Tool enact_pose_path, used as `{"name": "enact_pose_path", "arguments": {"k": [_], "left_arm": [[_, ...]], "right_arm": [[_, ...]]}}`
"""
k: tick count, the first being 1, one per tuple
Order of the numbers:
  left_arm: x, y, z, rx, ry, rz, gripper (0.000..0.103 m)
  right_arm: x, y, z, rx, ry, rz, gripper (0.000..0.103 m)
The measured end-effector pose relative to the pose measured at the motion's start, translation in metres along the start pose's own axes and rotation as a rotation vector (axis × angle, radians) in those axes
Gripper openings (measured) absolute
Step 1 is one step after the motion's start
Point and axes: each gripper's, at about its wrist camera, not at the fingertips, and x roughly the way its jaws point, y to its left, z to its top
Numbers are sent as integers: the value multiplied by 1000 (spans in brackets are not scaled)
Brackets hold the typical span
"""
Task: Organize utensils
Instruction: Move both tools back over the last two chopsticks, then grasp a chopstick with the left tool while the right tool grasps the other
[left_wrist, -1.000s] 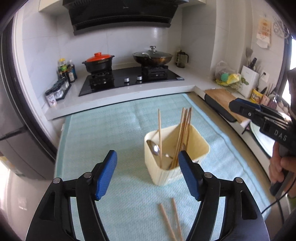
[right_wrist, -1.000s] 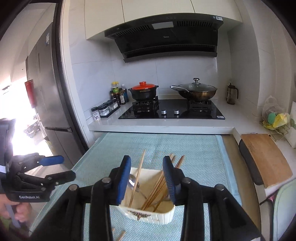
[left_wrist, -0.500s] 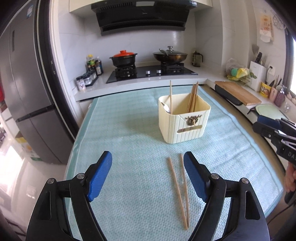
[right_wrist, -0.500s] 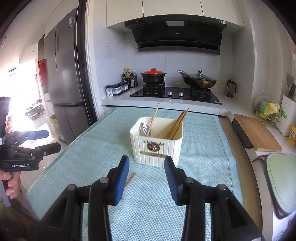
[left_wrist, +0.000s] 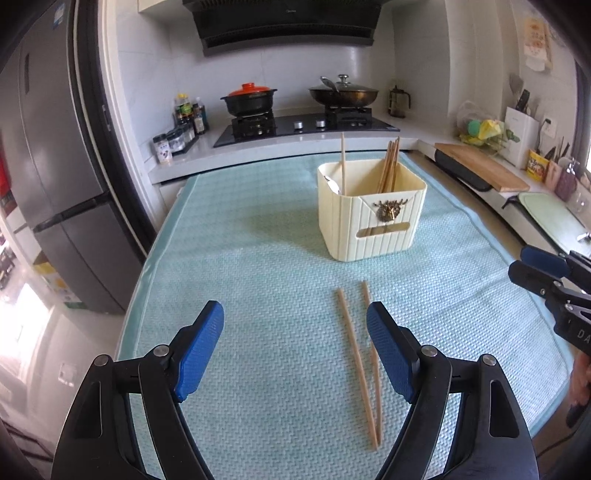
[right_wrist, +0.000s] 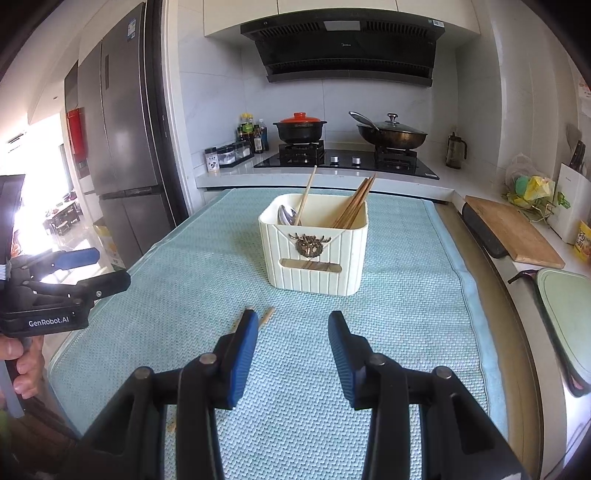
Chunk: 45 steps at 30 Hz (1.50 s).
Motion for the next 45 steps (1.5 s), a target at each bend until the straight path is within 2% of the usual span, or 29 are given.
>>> {"name": "enact_pose_path", "arguments": {"k": [6, 10, 15, 20, 23, 25, 28, 38, 45], "left_arm": [[20, 27, -27, -110, 73, -76, 84], [34, 35, -55, -176, 126, -90, 84], [41, 40, -81, -249, 155, -106, 84], [45, 40, -93, -278, 174, -96, 84], [43, 41, -97, -277, 171, -86, 84], [41, 41, -100, -268, 173, -82, 84], [40, 43, -105, -259, 177, -72, 84], [57, 31, -111, -248, 228, -122, 84], [80, 10, -88, -162, 270, -213, 84]], "right_arm": [[12, -1, -19, 33, 46, 7, 40], [37, 2, -41, 55, 135, 23, 40], [77, 17, -58, 97, 223, 70, 40], [130, 37, -54, 157, 293, 126, 40], [160, 54, -52, 110, 330, 94, 38], [173, 62, -56, 61, 355, 66, 30], [169, 68, -62, -29, 345, 19, 25], [119, 22, -96, -32, 391, -9, 25], [100, 4, -96, -24, 423, 34, 25]]}}
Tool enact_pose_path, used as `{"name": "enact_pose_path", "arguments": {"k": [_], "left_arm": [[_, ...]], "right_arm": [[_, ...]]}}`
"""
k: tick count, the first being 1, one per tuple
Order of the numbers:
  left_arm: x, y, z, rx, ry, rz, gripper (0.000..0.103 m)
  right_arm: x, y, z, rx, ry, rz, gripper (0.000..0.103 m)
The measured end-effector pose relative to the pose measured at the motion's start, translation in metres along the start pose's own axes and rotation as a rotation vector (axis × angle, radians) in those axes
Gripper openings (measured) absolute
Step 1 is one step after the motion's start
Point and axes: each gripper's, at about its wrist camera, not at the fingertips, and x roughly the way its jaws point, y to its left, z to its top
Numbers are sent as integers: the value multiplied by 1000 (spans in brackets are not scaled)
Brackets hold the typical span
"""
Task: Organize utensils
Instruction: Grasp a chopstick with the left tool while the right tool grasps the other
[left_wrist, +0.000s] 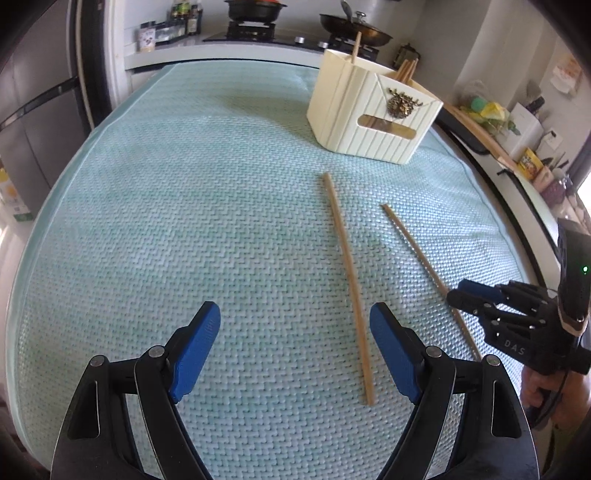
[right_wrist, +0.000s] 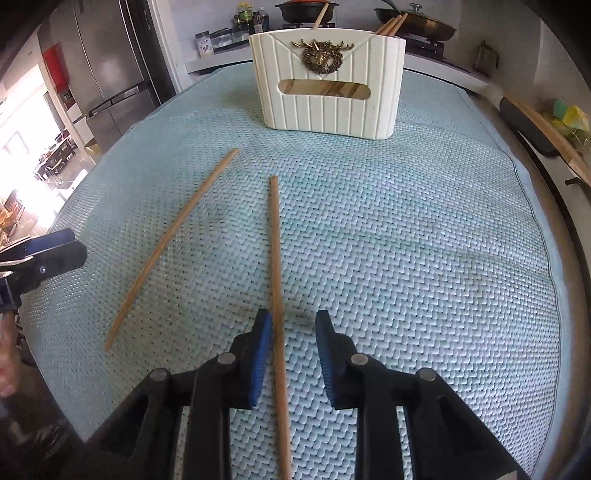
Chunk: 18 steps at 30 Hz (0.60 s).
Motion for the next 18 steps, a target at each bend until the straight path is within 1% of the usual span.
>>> {"name": "enact_pose_path", "arguments": {"k": [4, 7, 10, 11, 12, 13, 14, 15, 18], "left_arm": [[23, -18, 21, 96, 36, 17, 84], [45, -29, 35, 130, 59, 19, 84], [66, -37, 47, 159, 71, 56, 84], [73, -38, 50, 167, 74, 77, 82], [80, -38, 54, 168, 78, 95, 75], [88, -37, 57, 162, 89, 105, 70], [89, -37, 60, 163, 50, 115, 70], [92, -36, 63, 157, 48, 116, 66], [97, -36, 75, 148, 45, 109, 65]], "right_arm": [[9, 1, 14, -27, 10, 8, 25], [21, 6, 25, -53, 29, 26, 27], [30, 11, 33, -89, 11, 2, 27], [32, 13, 35, -101, 3, -4, 27], [34, 13, 37, -103, -2, -6, 27], [35, 13, 39, -100, -9, -7, 27], [36, 13, 41, -95, -15, -6, 27], [37, 12, 42, -91, -22, -6, 27], [42, 12, 50, -89, -44, 3, 27]]}}
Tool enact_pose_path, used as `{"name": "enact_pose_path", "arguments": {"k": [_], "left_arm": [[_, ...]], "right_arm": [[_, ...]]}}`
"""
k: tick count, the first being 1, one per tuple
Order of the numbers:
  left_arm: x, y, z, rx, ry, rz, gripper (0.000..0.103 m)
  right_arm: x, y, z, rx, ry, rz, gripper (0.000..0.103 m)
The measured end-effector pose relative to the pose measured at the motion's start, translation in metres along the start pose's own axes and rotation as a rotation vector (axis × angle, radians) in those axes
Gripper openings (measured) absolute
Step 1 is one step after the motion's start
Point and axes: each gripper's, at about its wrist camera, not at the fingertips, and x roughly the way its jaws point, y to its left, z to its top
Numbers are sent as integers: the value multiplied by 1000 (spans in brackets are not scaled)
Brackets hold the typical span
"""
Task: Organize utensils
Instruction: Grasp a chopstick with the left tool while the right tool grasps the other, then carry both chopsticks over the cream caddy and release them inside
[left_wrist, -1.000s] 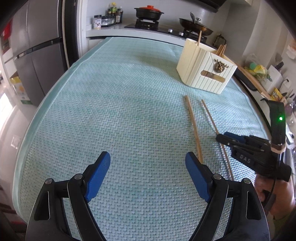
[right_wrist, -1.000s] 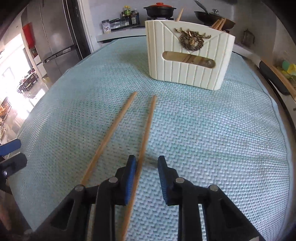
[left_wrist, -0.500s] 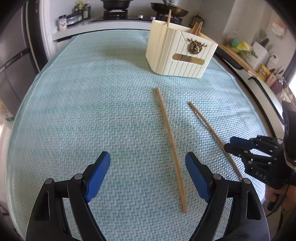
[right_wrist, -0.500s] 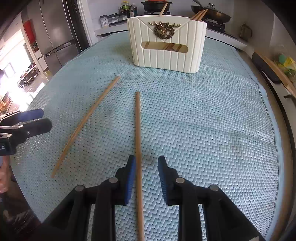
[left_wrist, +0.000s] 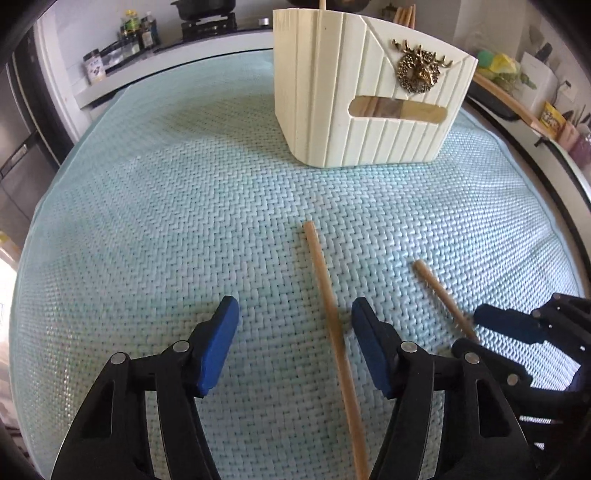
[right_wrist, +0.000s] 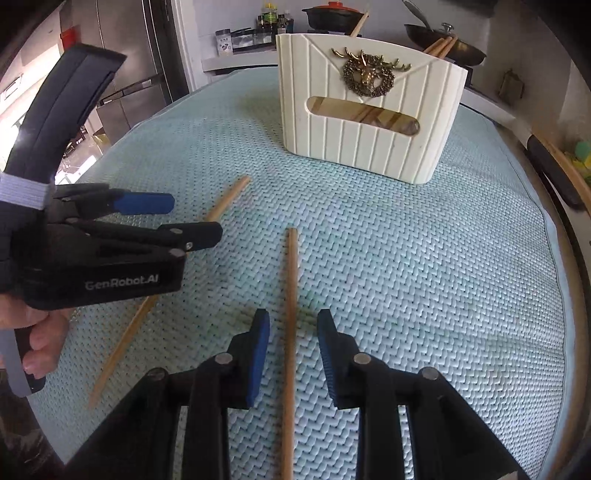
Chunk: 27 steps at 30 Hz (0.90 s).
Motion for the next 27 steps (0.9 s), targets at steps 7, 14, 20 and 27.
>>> {"name": "enact_pose_path", "arguments": {"k": [7, 14, 20, 27], "left_arm": [[0, -5, 16, 59, 42, -15, 38], [-12, 9, 27, -4, 31, -91, 5], [-81, 27, 29, -52, -122, -149, 5], [-168, 30, 18, -40, -311, -188, 5]], "right_arm": [[16, 6, 26, -36, 16, 20, 6], [16, -5, 44, 30, 15, 72, 6], [-40, -27, 51, 118, -137, 135, 6], [-129, -30, 51, 134, -345, 159, 6]]}}
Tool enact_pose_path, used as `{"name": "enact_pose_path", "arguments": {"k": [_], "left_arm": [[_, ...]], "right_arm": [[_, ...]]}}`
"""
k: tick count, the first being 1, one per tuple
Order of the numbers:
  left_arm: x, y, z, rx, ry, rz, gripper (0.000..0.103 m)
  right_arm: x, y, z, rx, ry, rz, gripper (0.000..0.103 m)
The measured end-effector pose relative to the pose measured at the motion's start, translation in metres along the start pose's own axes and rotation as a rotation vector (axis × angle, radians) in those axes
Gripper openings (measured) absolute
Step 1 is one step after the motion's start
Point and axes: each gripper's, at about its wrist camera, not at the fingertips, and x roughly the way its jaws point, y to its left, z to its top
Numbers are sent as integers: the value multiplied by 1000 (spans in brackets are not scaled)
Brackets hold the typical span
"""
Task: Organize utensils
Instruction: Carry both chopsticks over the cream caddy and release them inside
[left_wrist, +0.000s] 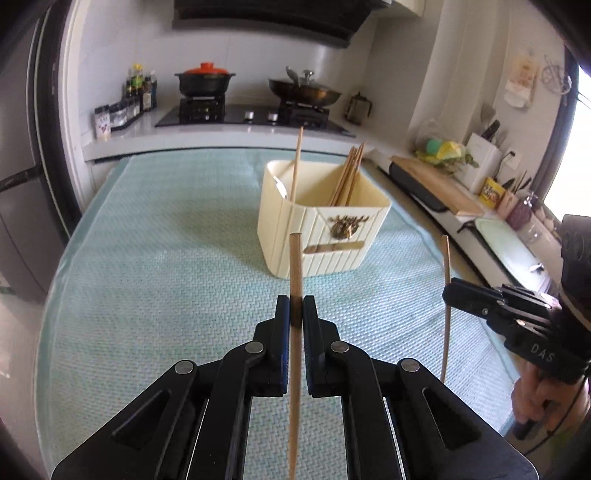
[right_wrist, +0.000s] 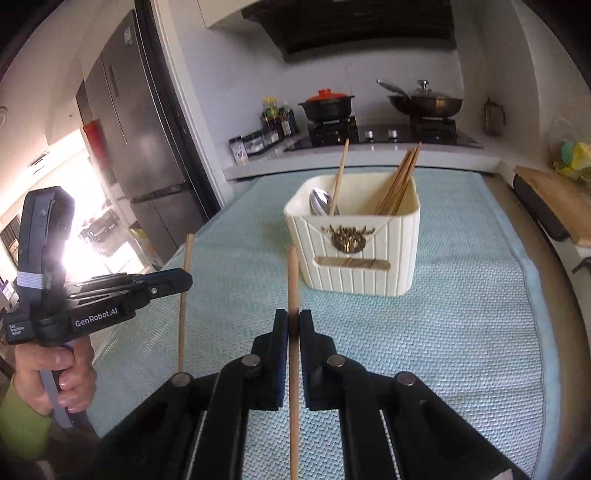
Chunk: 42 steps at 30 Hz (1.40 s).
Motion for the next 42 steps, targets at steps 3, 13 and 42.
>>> {"name": "enact_pose_path", "arguments": {"k": [3, 13, 42], "left_arm": [[-25, -10, 1, 9, -61, -17, 5], [-74, -20, -1, 45, -179, -39, 5], [23, -16, 224, 11, -295, -12, 5]], "right_arm": [[-29, 11, 2, -16, -68, 5, 6], [-76, 30, -4, -62, -207, 0, 6], [10, -20, 199, -69, -513, -65, 6]]}}
